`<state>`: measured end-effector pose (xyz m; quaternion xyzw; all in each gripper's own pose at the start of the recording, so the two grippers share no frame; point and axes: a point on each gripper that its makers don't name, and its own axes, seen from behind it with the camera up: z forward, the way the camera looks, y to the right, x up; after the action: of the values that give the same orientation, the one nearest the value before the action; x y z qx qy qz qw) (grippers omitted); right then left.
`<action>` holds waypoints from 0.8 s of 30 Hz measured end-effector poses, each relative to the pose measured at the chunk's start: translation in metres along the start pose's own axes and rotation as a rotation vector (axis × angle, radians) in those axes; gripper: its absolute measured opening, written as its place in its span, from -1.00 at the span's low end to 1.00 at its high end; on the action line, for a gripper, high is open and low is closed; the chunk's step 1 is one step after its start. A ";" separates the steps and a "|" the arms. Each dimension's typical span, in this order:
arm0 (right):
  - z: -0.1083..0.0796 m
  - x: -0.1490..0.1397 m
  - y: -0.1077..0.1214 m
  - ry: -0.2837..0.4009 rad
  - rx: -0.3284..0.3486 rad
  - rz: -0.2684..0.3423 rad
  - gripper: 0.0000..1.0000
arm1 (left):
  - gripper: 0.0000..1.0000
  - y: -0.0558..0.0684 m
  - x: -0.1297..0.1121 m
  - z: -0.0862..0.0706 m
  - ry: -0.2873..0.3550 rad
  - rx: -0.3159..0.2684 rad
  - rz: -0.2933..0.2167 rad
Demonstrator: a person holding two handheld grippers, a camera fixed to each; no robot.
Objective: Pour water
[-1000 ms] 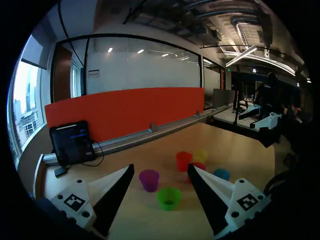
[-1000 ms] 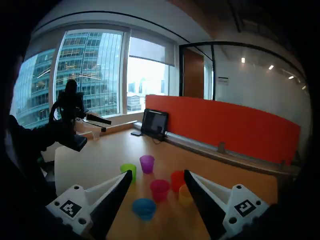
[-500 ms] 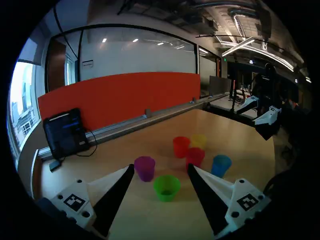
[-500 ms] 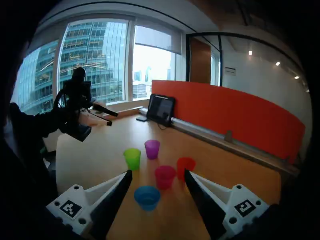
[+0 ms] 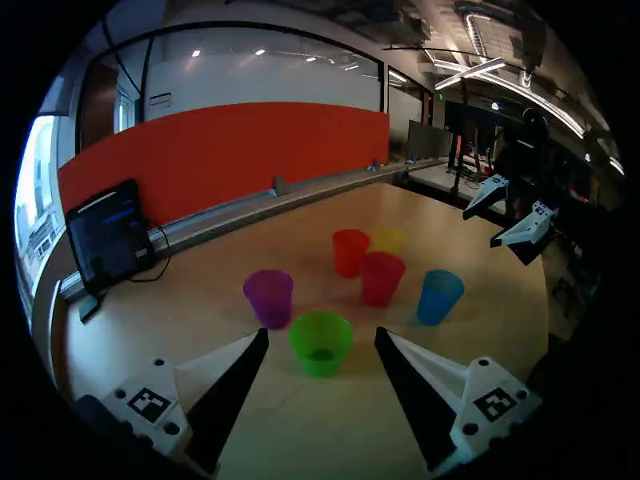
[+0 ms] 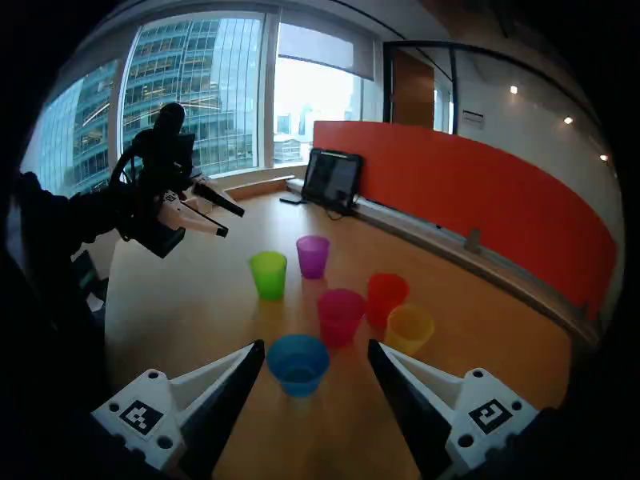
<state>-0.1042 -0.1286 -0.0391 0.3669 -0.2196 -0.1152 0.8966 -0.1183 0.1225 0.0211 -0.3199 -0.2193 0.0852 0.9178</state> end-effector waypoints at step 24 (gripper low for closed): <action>0.046 -0.066 -0.010 -0.133 0.044 -0.018 1.00 | 0.98 -0.002 -0.072 0.050 -0.184 -0.047 0.023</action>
<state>-0.1846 -0.1396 -0.0370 0.3800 -0.2776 -0.1425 0.8708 -0.2051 0.1277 0.0324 -0.3345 -0.3012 0.1195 0.8849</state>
